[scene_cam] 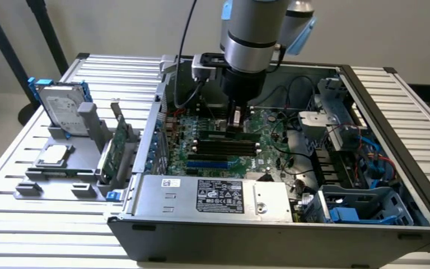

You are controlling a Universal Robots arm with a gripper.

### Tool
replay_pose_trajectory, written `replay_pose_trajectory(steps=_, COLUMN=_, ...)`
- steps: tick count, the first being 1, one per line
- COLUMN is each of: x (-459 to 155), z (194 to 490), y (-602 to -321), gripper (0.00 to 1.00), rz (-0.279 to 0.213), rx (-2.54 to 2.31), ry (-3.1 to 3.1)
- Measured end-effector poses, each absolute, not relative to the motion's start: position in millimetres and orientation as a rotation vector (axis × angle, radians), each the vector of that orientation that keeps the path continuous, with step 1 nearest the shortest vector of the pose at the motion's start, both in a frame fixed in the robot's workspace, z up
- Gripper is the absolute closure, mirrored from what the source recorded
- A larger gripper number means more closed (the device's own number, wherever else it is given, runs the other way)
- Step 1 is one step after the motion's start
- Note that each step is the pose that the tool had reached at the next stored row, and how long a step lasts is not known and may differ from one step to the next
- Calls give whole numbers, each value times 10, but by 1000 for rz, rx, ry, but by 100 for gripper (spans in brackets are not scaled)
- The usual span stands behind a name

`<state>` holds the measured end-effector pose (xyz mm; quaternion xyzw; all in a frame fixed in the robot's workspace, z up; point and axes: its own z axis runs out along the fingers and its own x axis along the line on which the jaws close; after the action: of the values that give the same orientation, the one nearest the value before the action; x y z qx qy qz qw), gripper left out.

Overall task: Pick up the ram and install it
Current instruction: 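Insert the ram into the slot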

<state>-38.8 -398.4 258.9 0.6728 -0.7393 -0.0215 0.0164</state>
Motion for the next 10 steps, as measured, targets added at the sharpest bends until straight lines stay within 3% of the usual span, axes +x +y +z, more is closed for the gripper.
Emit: replay_pose_trajectory(steps=10, x=-414, z=2463, y=-3986, gripper=86, rz=-65, rx=2091, ry=-2298)
